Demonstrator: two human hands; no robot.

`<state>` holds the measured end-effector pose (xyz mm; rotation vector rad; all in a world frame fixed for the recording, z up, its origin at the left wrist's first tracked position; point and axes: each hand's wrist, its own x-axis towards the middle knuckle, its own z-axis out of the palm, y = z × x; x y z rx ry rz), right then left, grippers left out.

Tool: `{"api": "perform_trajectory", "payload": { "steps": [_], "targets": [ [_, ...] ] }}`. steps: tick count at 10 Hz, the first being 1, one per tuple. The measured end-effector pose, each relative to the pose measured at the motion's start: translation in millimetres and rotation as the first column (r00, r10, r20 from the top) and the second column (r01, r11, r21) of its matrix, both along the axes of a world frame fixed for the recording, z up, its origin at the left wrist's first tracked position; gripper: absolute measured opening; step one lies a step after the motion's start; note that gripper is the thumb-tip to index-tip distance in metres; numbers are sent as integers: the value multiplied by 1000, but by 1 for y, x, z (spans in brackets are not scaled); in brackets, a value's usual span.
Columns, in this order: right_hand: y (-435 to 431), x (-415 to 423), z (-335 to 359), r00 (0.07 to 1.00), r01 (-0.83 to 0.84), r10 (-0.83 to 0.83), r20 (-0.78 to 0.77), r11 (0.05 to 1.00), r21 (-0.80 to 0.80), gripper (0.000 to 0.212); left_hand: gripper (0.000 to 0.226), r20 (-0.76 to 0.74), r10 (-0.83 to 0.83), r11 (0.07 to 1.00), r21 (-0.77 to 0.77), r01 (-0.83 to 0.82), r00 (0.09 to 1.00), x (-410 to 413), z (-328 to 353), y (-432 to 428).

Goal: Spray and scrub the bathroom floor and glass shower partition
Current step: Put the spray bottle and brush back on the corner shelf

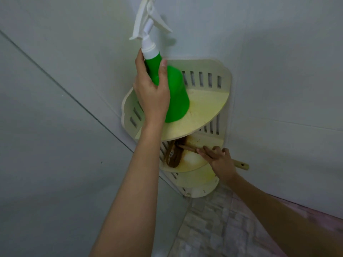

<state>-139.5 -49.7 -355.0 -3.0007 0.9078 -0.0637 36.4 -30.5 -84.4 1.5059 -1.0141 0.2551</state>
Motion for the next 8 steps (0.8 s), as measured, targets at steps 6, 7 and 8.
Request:
{"api": "perform_trajectory", "payload": {
  "steps": [6,7,8],
  "targets": [
    [16,-19,40,991,101,-75,-108,960,261,67,83,77,-38,923,386,6,996,-21,-29,56],
    [25,-44,72,995,102,-92,-45,918,384,62,77,-21,-36,894,445,42,999,-37,-16,77],
    [31,-72,117,990,123,-141,16,907,403,60,62,-59,-59,884,461,79,997,-58,-2,99]
  ]
}}
